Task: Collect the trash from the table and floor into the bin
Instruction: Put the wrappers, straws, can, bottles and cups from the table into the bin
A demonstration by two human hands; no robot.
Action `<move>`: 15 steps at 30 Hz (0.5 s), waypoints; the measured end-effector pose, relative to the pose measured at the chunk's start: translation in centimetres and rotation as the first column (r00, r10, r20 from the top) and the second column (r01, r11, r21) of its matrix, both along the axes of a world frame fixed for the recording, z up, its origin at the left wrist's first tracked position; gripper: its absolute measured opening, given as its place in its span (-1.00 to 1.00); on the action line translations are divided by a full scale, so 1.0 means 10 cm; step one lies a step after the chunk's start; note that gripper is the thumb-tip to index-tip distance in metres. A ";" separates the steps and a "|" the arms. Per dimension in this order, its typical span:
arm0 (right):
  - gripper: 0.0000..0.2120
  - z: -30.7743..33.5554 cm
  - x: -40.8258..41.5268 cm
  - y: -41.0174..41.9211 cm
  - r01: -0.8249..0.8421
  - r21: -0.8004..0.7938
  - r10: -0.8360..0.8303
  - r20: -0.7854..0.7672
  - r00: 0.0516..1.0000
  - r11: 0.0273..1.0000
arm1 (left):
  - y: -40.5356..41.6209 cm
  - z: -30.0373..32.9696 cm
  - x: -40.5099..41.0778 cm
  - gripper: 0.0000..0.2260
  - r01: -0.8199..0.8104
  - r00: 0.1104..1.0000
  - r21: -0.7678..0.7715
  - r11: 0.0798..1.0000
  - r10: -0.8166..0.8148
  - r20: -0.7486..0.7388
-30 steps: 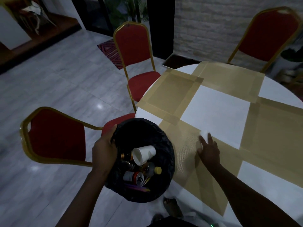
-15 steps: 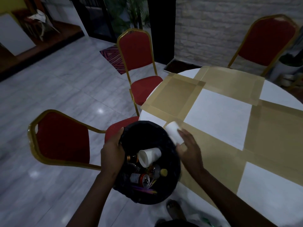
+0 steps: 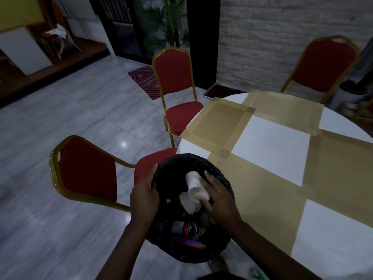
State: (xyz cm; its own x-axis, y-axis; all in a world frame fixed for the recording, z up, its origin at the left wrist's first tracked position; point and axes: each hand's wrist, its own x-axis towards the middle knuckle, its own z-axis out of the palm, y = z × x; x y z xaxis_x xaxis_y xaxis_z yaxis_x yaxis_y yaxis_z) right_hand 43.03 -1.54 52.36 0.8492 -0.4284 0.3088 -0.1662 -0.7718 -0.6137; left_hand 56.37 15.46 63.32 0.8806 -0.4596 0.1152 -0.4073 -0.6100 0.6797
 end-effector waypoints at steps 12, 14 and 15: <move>-0.33 0.20 -0.80 0.19 0.357 0.004 -0.357 -0.048 0.933 0.934 | 0.29 0.38 -0.21 -0.56 0.147 0.983 -0.148 0.978 -0.161 -0.085; -0.35 0.28 -0.99 0.27 0.468 0.056 -0.468 -0.010 0.884 0.882 | 0.26 0.42 -0.28 -0.58 0.203 0.965 -0.215 0.955 -0.233 -0.124; -0.38 0.31 -1.07 0.30 0.511 0.082 -0.513 0.001 0.859 0.856 | 0.24 0.43 -0.31 -0.58 0.228 0.954 -0.246 0.942 -0.266 -0.136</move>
State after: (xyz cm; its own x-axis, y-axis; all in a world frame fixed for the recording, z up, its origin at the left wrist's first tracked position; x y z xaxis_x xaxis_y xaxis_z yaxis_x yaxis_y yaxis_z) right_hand 32.34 1.51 55.48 0.4971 -0.8234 0.2736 -0.5108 -0.5326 -0.6749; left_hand 53.26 17.85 67.59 0.7579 -0.6441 0.1035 -0.3960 -0.3282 0.8576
